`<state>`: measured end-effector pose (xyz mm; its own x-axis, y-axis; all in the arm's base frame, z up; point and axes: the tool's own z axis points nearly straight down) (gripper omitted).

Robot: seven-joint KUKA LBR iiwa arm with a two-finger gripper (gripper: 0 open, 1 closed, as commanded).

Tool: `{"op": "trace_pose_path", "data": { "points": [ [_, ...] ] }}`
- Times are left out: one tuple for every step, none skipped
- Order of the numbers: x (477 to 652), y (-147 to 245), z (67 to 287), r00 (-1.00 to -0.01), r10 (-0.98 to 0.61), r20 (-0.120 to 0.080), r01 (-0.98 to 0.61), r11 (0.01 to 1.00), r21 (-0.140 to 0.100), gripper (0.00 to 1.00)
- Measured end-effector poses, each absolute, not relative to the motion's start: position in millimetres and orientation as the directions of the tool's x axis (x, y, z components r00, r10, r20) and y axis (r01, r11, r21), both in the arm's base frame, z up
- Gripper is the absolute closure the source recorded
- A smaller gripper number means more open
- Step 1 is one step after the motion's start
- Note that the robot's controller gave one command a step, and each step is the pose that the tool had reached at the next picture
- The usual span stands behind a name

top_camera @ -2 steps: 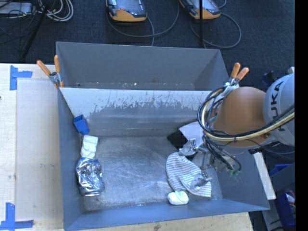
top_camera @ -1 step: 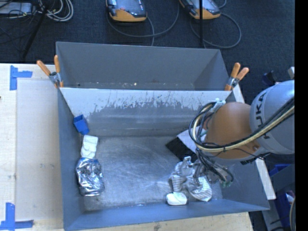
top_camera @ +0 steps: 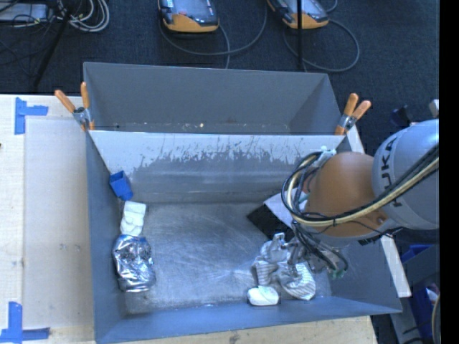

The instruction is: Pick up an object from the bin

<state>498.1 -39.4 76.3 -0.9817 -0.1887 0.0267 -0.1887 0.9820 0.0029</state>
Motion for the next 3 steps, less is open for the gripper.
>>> {"op": "trace_pose_path", "data": {
  "points": [
    [484.8, -23, 197, -0.936, -0.351, -0.001, -0.351, 0.936, 0.000, 1.00],
    [484.4, -23, 197, -0.936, -0.351, 0.000, -0.351, 0.936, 0.001, 1.00],
    [504.7, -23, 299, -0.848, -0.529, -0.002, -0.529, 0.848, 0.001, 1.00]
  ]
}}
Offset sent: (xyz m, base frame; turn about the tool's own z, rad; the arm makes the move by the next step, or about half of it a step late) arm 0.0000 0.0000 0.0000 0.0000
